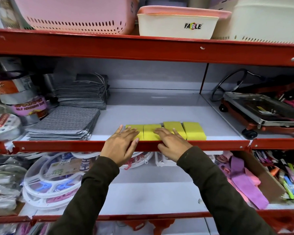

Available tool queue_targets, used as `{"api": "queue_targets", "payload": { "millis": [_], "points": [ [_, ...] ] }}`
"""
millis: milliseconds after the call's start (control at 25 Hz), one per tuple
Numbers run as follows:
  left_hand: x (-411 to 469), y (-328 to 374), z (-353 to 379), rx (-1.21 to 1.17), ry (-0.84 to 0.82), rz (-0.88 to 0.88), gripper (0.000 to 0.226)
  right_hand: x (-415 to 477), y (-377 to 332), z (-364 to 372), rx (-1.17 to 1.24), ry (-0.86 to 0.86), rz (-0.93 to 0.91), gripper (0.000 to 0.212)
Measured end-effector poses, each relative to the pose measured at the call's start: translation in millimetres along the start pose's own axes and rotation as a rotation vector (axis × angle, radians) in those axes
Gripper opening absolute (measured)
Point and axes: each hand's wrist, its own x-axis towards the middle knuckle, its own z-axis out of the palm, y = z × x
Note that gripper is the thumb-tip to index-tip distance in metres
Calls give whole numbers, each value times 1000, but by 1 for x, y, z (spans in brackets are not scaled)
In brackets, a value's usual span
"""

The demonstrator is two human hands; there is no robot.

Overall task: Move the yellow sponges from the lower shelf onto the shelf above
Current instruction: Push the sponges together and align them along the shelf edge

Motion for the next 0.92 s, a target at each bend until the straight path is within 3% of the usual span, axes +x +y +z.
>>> {"api": "queue_targets", "payload": {
  "millis": [160, 360, 920],
  "points": [
    [25, 30, 9, -11, -55, 66, 73, -15, 35, -23, -32, 111, 150, 61],
    [61, 86, 45, 51, -228, 202, 63, -39, 76, -28, -74, 18, 422, 61],
    [48, 89, 47, 56, -220, 156, 59, -49, 79, -15, -19, 1, 316, 58]
  ]
}}
